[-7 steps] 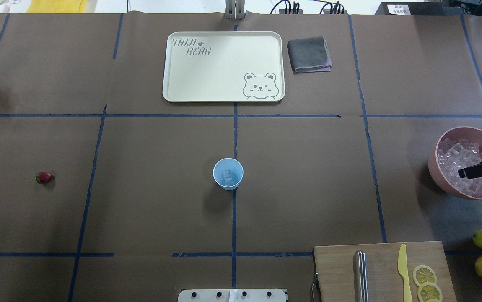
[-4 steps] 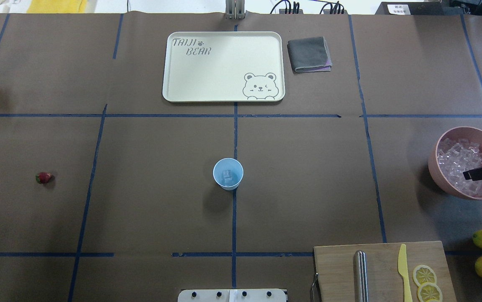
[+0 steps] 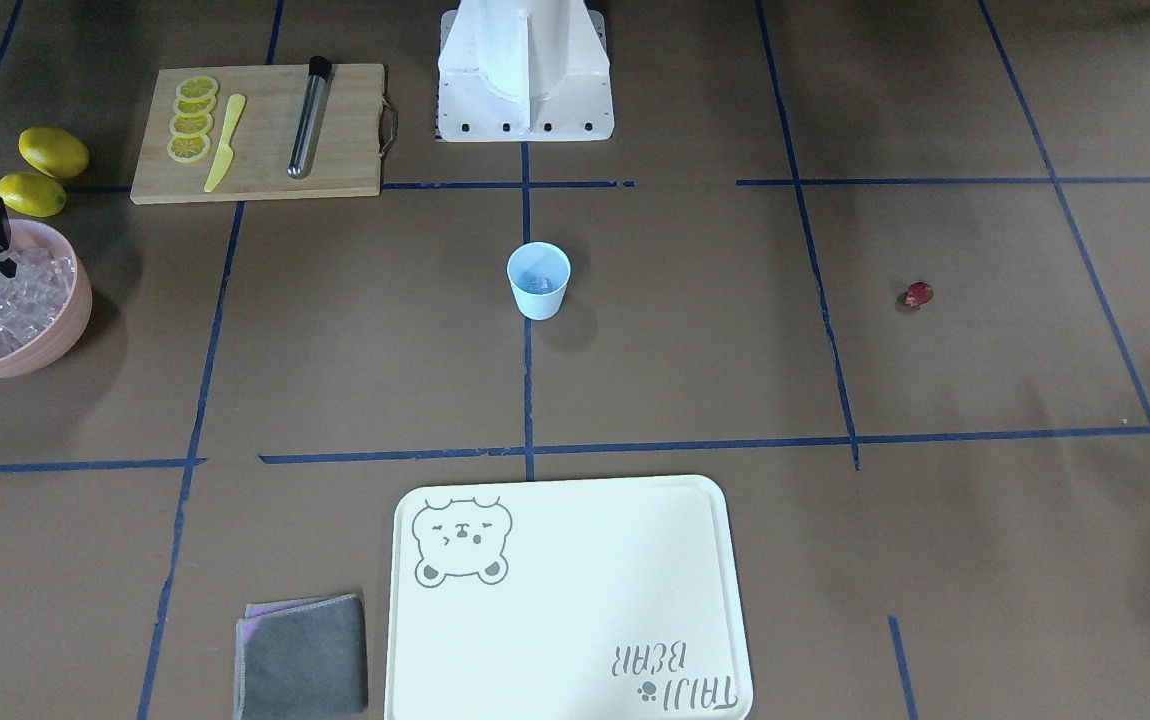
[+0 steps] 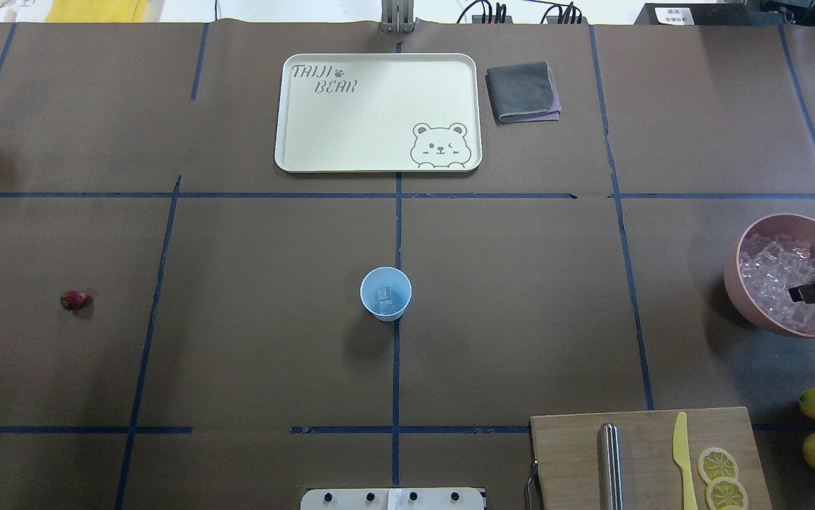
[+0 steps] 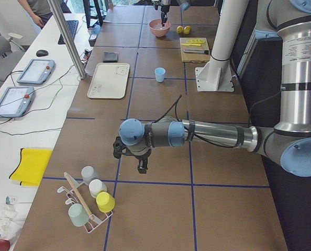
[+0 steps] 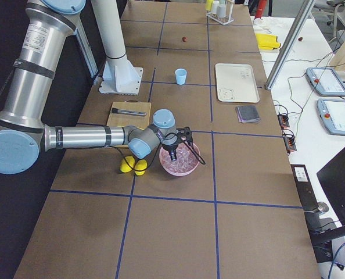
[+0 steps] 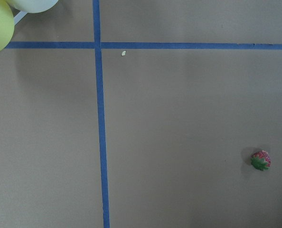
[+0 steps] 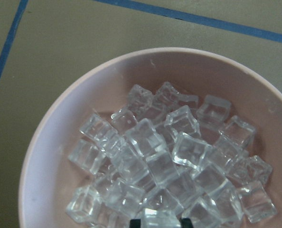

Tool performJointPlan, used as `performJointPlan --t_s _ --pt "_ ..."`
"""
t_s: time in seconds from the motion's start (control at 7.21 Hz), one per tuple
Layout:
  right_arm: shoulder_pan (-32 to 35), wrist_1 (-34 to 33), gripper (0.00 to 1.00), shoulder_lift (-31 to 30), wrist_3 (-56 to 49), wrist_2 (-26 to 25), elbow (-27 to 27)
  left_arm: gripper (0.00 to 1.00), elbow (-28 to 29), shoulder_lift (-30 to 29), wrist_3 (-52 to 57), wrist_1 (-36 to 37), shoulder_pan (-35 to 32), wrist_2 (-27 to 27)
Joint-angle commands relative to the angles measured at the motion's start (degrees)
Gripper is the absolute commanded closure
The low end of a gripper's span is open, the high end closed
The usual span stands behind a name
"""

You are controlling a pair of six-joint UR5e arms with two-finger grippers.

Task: Put ice and strawberries in cup
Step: 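Grasp a third ice cube from the bowl with the right gripper, then carry the ice cube with the right gripper over the blue cup and release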

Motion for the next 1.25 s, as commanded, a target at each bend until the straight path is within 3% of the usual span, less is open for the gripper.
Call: performJointPlan --t_s 0.0,0.56,0.97,1.11 --pt "3.8 -3.5 0.98 0.9 0.0 1.3 3.8 0.0 -0.1 0.1 0.0 0.0 0.0 0.0" --pt "-0.8 -25.5 1.0 23.9 3.5 -0.5 5.4 0.0 -0.1 0.0 0.0 0.0 0.0 0.0" --pt "-15.6 -48.1 1.0 47.9 16.6 -10.5 4.7 0.0 0.4 -0.5 0.0 -1.4 0.2 0.1" --pt "-19.6 -49.3 1.0 53.0 22.0 -13.8 3.5 0.0 0.4 -0.5 0.0 -1.9 0.2 0.2"
